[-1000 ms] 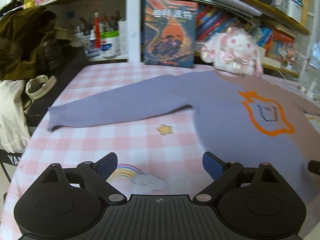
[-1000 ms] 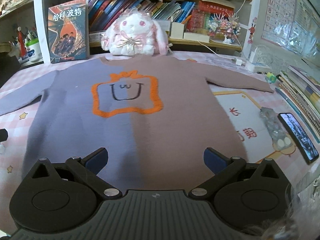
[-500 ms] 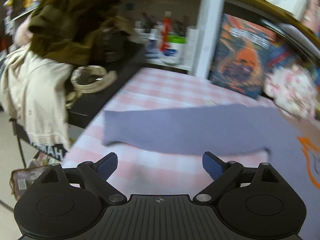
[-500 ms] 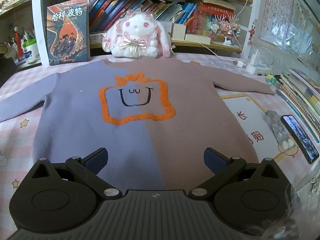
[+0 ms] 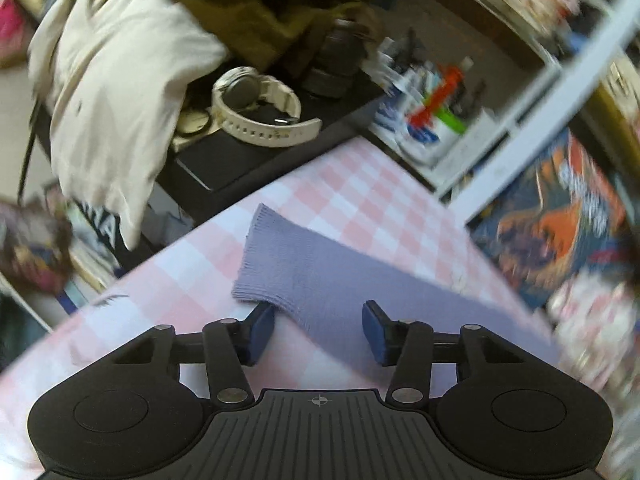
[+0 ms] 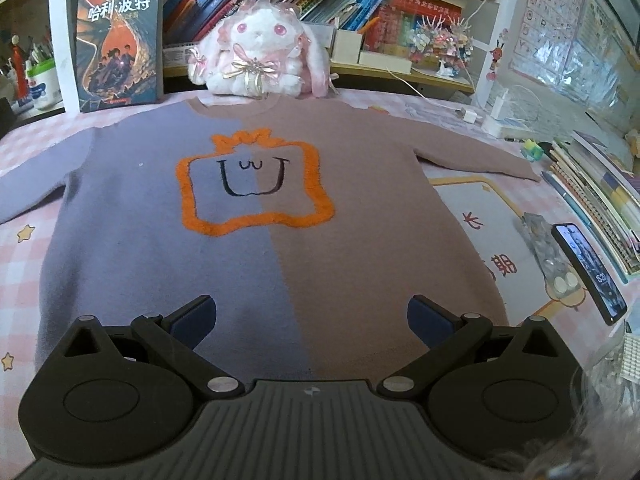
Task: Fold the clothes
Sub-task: 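Move the left tool to the lavender sleeve cuff and close on it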
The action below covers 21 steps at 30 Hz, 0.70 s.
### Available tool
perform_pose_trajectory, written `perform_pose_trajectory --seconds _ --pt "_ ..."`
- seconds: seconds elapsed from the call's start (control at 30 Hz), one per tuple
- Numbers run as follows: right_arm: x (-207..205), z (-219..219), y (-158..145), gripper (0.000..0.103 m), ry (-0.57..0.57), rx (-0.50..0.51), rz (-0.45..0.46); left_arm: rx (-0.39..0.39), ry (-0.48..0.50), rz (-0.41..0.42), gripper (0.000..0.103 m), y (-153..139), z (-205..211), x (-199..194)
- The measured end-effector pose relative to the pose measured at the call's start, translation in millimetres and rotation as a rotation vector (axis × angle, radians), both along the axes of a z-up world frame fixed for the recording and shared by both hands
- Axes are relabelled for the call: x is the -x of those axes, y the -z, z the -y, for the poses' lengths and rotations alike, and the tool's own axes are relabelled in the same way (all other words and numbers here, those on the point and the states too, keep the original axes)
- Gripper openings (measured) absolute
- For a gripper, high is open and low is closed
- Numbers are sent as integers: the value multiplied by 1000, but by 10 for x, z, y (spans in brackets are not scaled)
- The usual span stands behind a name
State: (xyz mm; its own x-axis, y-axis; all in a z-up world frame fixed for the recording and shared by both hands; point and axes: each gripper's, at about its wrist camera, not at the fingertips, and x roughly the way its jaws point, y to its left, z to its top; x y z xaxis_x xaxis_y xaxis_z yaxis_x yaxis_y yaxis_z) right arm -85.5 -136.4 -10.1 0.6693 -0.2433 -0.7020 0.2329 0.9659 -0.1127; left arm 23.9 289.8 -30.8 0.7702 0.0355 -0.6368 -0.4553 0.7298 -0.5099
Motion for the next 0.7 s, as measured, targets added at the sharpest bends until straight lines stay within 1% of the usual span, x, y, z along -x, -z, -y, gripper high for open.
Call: perform_pose_trajectory --seconds 0.03,0.1,0.2,0.23,0.27,0.33,0.37,0.43,0.47,0.57,0.63,0.7 --pt "-9 10 -1 103 4 1 -2 32 -18 10 47 15 -34 -20" --pt "-12 20 -1 103 11 2 -5 64 -39 19 47 32 -75 -80" --pt "-18 28 -5 103 17 4 -6 80 -58 26 45 44 -93 -138" --pt "-20 29 -6 103 18 5 -7 80 -67 23 40 46 -95 -147" --pt "-22 30 -9 103 19 5 -7 78 -78 17 36 50 -96 -145" --pt "-24 35 -16 103 19 5 -6 76 -98 1 22 61 -118 -130" --pt "-22 39 -18 103 20 5 -4 77 -108 -7 20 67 -131 -123" --pt "-17 46 -24 103 21 6 -2 74 -110 -18 3 85 -160 -117" --pt "-15 52 -25 103 22 5 -2 70 -109 -23 3 90 -170 -116" --pt "-2 89 -37 103 21 5 4 36 -72 35 2 -28 -120 -87" --pt "6 114 -45 103 20 5 7 -9 -17 96 3 -179 11 -101" --pt "15 138 -54 103 20 5 11 -22 36 138 2 -306 156 -137"
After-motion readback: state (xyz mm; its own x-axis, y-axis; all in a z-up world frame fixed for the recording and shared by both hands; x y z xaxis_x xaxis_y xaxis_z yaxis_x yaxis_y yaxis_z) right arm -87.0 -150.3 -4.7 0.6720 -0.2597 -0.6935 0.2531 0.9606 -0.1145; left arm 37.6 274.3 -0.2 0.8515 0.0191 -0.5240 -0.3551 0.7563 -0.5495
